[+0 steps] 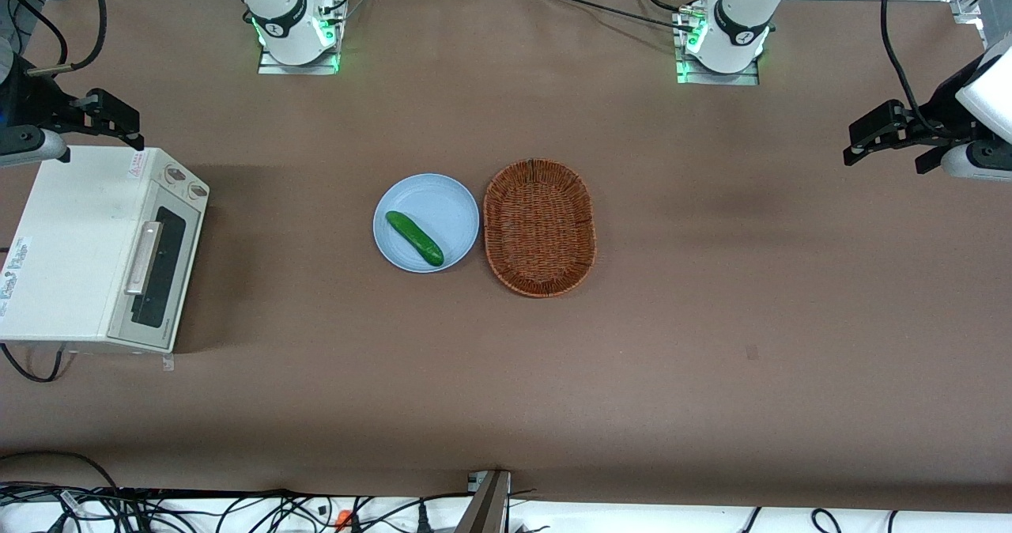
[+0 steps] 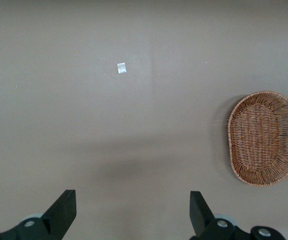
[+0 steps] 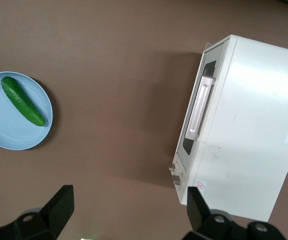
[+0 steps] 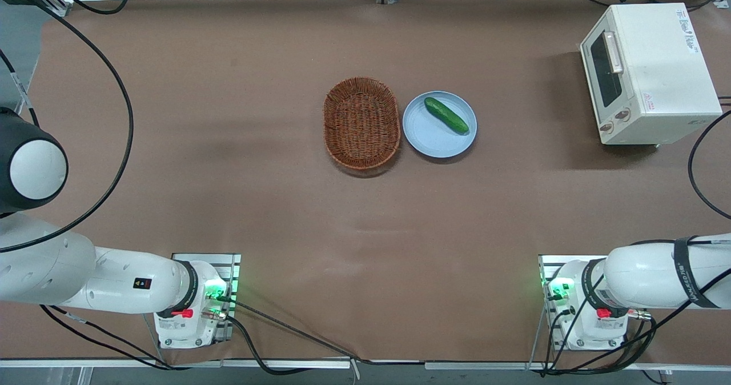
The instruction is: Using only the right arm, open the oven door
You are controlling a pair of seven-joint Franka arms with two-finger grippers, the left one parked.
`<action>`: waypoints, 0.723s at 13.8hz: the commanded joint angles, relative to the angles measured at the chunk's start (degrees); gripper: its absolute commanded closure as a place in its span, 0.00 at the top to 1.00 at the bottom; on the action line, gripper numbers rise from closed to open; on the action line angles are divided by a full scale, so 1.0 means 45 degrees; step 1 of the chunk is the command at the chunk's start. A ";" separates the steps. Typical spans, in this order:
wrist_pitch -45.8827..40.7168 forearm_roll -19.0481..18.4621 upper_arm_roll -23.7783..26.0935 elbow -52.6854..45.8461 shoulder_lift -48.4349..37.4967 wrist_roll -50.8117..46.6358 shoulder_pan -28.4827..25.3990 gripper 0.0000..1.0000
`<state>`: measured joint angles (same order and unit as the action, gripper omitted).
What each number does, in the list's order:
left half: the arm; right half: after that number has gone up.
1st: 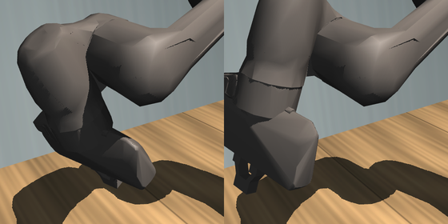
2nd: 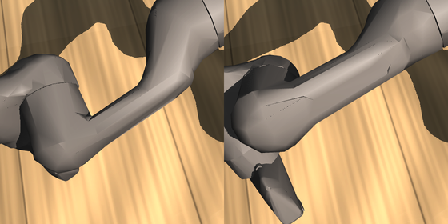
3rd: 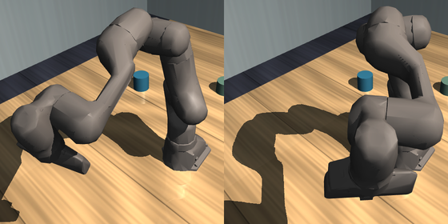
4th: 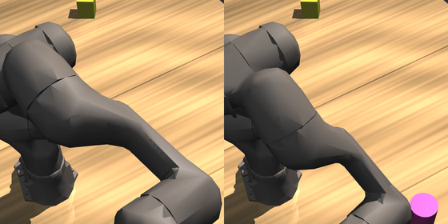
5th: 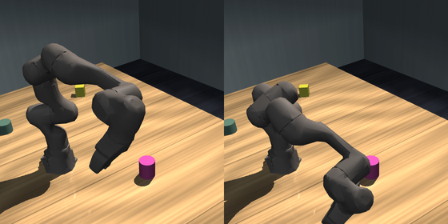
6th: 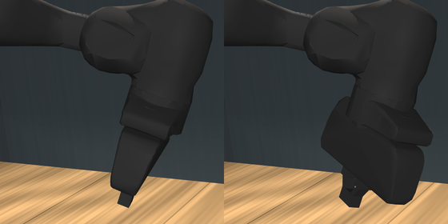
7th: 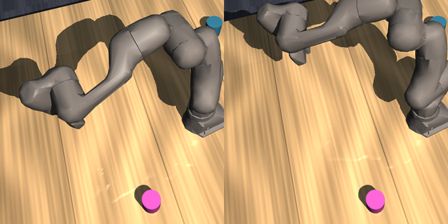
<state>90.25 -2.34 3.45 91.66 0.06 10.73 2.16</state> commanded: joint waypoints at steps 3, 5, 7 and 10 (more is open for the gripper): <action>0.0451 -0.0163 0.0015 0.0451 -0.0072 0.0193 0.0046 1.00; 0.0432 -0.0163 0.0015 0.0451 -0.0091 0.0193 0.0046 1.00; 0.0315 -0.0143 0.0015 0.0451 -0.0169 0.0232 0.0046 1.00; 0.0159 0.0052 0.0034 0.0374 -0.0364 0.0154 0.0046 1.00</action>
<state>91.64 -2.45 3.45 93.00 0.05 10.76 2.16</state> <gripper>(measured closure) 0.000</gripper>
